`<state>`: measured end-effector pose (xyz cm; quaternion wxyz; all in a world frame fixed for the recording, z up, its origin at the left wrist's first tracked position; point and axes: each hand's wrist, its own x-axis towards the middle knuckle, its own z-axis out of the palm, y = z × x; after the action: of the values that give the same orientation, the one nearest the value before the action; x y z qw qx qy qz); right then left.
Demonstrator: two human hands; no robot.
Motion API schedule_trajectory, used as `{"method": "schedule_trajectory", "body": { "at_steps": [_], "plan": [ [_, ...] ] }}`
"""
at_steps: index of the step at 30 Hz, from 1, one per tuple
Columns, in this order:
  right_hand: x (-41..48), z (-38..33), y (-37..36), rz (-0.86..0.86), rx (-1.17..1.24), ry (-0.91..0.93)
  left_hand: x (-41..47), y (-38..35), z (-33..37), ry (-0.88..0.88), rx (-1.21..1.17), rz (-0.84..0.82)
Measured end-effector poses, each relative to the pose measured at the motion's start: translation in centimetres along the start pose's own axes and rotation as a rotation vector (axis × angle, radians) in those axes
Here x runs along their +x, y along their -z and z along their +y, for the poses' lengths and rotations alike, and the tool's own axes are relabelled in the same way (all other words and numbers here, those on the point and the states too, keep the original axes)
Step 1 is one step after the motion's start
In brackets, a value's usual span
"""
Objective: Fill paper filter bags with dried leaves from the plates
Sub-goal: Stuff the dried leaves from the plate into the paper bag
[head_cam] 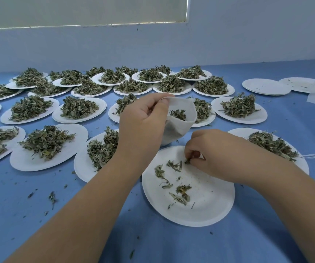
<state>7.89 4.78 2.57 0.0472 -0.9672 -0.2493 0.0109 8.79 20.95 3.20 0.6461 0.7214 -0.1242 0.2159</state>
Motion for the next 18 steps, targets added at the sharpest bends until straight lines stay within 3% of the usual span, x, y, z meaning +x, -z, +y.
{"method": "schedule_trajectory", "body": {
  "at_steps": [6,13,18],
  "plan": [
    [-0.02,0.09,0.01,-0.001,-0.002,-0.017,-0.01,-0.05,-0.03,0.007,0.001,-0.006],
    [-0.23,-0.49,0.49,0.016,0.408,0.074,0.10,0.06,0.10,0.008,-0.011,0.010],
    [-0.04,-0.53,0.23,0.076,0.277,0.116,0.16,0.18,0.05,0.000,0.000,0.025]
  ]
}}
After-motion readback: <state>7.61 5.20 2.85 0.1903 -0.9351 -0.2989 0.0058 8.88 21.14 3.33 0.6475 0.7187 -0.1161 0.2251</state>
